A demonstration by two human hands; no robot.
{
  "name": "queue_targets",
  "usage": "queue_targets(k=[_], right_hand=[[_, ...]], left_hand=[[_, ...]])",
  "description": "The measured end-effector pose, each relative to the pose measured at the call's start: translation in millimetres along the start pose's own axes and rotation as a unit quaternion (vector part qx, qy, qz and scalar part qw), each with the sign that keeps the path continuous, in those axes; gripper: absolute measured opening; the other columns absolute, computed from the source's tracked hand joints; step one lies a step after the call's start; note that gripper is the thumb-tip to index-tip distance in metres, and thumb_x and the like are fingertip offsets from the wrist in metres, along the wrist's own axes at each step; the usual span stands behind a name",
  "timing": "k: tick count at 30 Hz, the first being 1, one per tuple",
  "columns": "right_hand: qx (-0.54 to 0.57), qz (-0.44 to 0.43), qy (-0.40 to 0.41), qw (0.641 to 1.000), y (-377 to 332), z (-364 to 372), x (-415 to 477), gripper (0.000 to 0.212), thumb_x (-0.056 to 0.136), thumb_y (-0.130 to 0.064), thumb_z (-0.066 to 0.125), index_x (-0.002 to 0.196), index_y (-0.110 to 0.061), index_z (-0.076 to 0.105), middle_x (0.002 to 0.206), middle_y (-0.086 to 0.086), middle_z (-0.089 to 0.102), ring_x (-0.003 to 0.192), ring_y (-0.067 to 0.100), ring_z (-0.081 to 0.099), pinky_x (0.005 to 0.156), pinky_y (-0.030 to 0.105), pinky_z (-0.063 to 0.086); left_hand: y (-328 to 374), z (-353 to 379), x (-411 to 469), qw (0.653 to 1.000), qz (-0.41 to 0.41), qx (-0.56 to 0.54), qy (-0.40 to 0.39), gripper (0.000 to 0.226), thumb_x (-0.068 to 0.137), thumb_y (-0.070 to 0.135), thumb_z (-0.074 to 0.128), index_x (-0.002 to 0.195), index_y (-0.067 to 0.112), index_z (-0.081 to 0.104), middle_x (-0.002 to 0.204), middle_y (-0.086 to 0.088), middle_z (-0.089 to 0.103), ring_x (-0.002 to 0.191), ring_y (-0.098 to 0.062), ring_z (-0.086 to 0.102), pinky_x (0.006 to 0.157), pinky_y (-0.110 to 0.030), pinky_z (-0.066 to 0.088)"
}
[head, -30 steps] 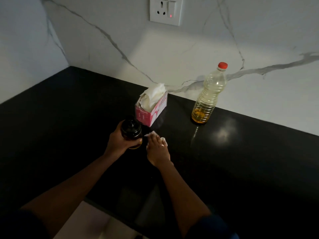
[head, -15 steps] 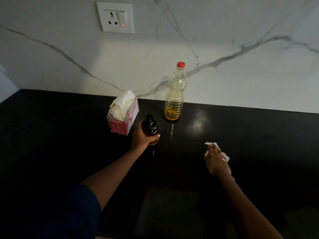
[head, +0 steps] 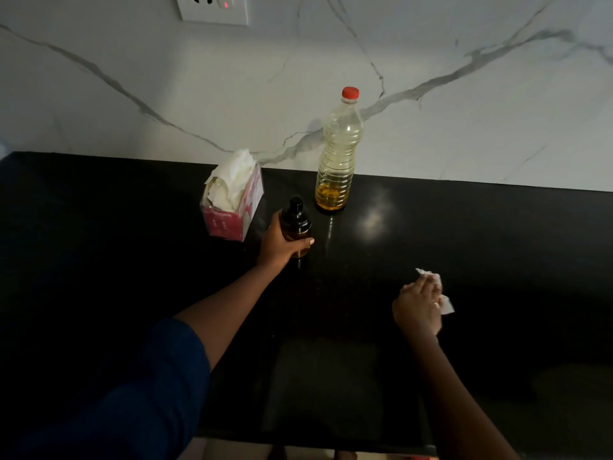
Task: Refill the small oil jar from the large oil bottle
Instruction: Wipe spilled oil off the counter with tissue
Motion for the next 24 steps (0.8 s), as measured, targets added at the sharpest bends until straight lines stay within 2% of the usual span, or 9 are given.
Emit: queue_targets(k=[3, 6, 9, 12, 15, 17, 19, 22, 24], right_hand=[[-0.012, -0.074, -0.014, 0.997, -42.7, 20.0, -13.5, 0.057, 0.099, -0.020, 0.024, 0.146, 0.004, 0.006, 0.156, 0.020, 0.000, 0.145, 0.031, -0.002, 0.119, 0.042, 0.006], [-0.022, -0.144, -0.042, 0.988, -94.6, 37.0, -31.4, 0.058, 0.098, -0.024, 0.027, 0.148, 0.000, 0.008, 0.156, 0.017, -0.003, 0.145, 0.030, -0.006, 0.118, 0.042, 0.005], [-0.048, -0.240, -0.055, 0.968, -150.4, 49.8, -69.2, 0.058, 0.097, -0.026, 0.031, 0.148, -0.004, 0.012, 0.156, 0.014, -0.004, 0.145, 0.031, -0.004, 0.117, 0.044, 0.011], [-0.042, -0.361, -0.066, 0.929, -194.8, 59.2, -122.0, 0.059, 0.098, -0.023, 0.030, 0.148, -0.003, 0.004, 0.157, 0.015, 0.001, 0.145, 0.030, 0.003, 0.117, 0.040, 0.014], [-0.077, -0.527, -0.083, 0.842, -208.7, 69.8, -165.0, 0.059, 0.098, -0.023, 0.031, 0.148, -0.004, 0.005, 0.157, 0.014, 0.004, 0.145, 0.025, 0.003, 0.118, 0.038, 0.007], [-0.110, -0.579, -0.079, 0.804, -193.3, 64.1, -174.0, 0.059, 0.099, -0.024, 0.029, 0.149, -0.006, 0.003, 0.158, 0.010, -0.002, 0.146, 0.022, -0.003, 0.118, 0.037, 0.001], [-0.089, -0.559, -0.066, 0.822, -165.6, 47.7, -163.6, 0.058, 0.098, -0.020, 0.033, 0.149, -0.007, 0.008, 0.158, 0.009, 0.003, 0.145, 0.024, 0.004, 0.117, 0.037, 0.005], [-0.031, -0.438, -0.048, 0.897, -104.0, 12.4, -122.2, 0.056, 0.097, -0.017, 0.035, 0.148, -0.010, 0.015, 0.156, 0.011, 0.009, 0.142, 0.026, 0.016, 0.115, 0.039, 0.021], [-0.052, -0.380, -0.015, 0.923, -60.2, -4.5, -90.2, 0.051, 0.098, -0.018, 0.033, 0.147, -0.010, 0.021, 0.157, 0.011, 0.009, 0.144, 0.027, 0.010, 0.114, 0.041, 0.021]], left_hand=[[-1.7, -4.1, 9.5, 0.999, -0.019, 0.010, -0.039, 0.087, 0.066, 0.018, 0.082, 0.138, 0.016, 0.033, 0.139, -0.005, 0.045, 0.131, -0.023, 0.040, 0.102, -0.032, 0.030], [-4.8, -17.7, 10.1, 0.997, -0.024, 0.031, -0.065, 0.099, 0.063, 0.022, 0.083, 0.144, 0.020, 0.025, 0.145, -0.004, 0.040, 0.135, -0.024, 0.035, 0.112, -0.045, 0.028], [-8.2, -36.4, -0.1, 0.998, -0.030, 0.013, -0.056, 0.093, 0.075, 0.011, 0.073, 0.148, 0.019, 0.015, 0.149, -0.008, 0.034, 0.138, -0.023, 0.032, 0.111, -0.039, 0.030], [-7.6, -62.6, -19.7, 1.000, -0.007, -0.009, -0.017, 0.064, 0.085, 0.002, 0.060, 0.142, 0.008, 0.033, 0.142, -0.014, 0.044, 0.132, -0.024, 0.042, 0.102, -0.028, 0.038], [-6.2, -87.1, -45.5, 0.993, 0.040, 0.086, 0.065, 0.033, 0.087, 0.009, 0.060, 0.120, 0.004, 0.060, 0.120, -0.011, 0.064, 0.112, -0.019, 0.059, 0.085, -0.017, 0.042], [-10.9, -97.1, -60.1, 0.984, 0.053, 0.129, 0.110, 0.023, 0.086, 0.011, 0.063, 0.106, 0.003, 0.068, 0.107, -0.010, 0.070, 0.100, -0.017, 0.064, 0.077, -0.014, 0.041], [-17.2, -100.5, -72.9, 0.983, 0.049, 0.132, 0.120, 0.021, 0.084, 0.011, 0.066, 0.102, 0.002, 0.070, 0.104, -0.012, 0.071, 0.100, -0.022, 0.066, 0.077, -0.014, 0.042], [-24.8, -93.6, -95.5, 0.984, 0.017, 0.134, 0.117, 0.022, 0.084, 0.009, 0.065, 0.104, 0.000, 0.069, 0.107, -0.013, 0.070, 0.104, -0.023, 0.064, 0.087, -0.020, 0.041], [-29.8, -86.4, -110.9, 0.984, 0.007, 0.132, 0.122, 0.021, 0.085, 0.008, 0.063, 0.104, 0.000, 0.069, 0.108, -0.013, 0.069, 0.104, -0.024, 0.063, 0.087, -0.022, 0.040]])
Point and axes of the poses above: each hand's wrist, its own x-axis towards the middle knuckle, its own z-axis out of the palm, y = z × x, the point moved 4 cm from there along x, towards the middle knuckle
